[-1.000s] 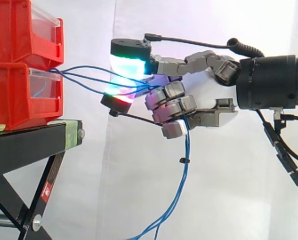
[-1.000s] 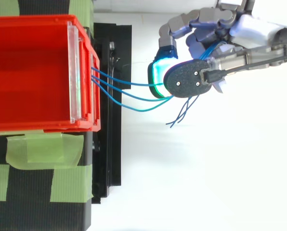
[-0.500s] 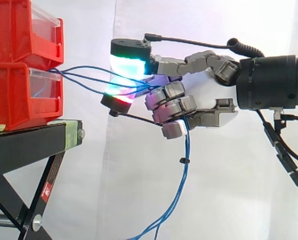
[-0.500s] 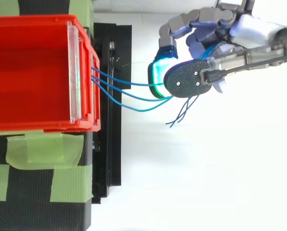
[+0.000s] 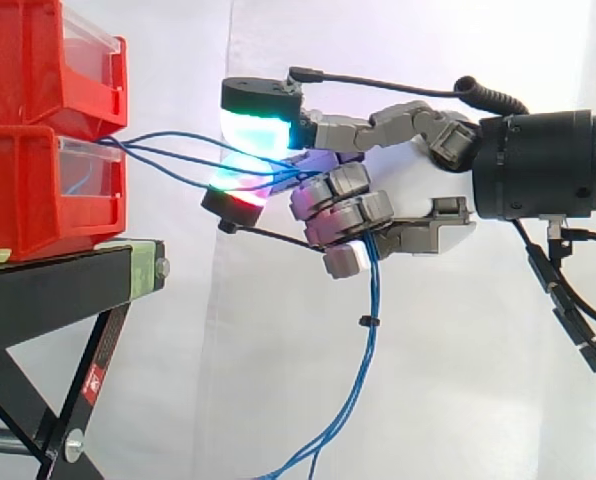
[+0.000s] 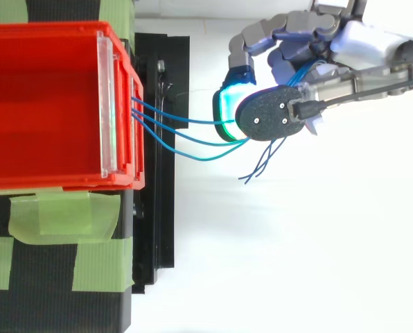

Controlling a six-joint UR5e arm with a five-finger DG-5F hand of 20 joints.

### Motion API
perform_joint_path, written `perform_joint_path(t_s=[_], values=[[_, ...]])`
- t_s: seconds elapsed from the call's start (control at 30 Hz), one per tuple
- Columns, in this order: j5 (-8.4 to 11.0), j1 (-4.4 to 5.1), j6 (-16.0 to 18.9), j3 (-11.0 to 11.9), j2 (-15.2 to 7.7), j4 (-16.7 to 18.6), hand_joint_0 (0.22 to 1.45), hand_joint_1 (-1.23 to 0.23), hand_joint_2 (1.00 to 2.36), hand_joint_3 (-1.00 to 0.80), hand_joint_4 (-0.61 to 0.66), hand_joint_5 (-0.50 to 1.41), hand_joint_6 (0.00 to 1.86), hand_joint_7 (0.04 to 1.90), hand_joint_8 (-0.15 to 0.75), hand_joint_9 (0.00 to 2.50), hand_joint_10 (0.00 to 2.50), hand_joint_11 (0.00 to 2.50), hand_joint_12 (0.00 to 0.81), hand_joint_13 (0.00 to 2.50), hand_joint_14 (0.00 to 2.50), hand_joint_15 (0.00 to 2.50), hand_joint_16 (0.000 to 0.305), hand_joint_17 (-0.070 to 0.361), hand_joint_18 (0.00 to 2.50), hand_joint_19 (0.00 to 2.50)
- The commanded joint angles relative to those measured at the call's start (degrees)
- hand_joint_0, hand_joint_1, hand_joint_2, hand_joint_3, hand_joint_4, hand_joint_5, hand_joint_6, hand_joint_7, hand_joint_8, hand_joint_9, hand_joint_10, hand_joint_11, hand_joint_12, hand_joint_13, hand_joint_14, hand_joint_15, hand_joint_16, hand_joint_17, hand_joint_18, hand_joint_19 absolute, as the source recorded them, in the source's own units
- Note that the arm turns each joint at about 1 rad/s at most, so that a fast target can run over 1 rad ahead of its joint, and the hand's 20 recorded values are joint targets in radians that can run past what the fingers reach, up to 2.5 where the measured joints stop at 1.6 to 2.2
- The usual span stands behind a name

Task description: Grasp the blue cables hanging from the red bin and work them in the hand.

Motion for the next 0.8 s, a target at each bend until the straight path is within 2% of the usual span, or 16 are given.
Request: perform_joint_path(t_s=[0.0, 0.77], values=[[0.0, -0.06, 0.0, 0.0, 0.0, 0.0, 0.95, -0.59, 1.02, -0.22, 0.23, 0.22, 0.65, 1.32, 0.46, 0.64, 2.5, 2.5, 0.543, 0.96, 2.5, 1.78, 0.043, 0.096, 1.39, 0.83], [0.0, 0.03, 0.0, 0.0, 0.0, 0.0, 0.95, -0.59, 1.02, -0.23, 0.23, 0.22, 0.65, 1.32, 0.461, 0.64, 2.5, 2.5, 0.546, 0.96, 2.5, 1.77, 0.042, 0.094, 1.38, 0.82]])
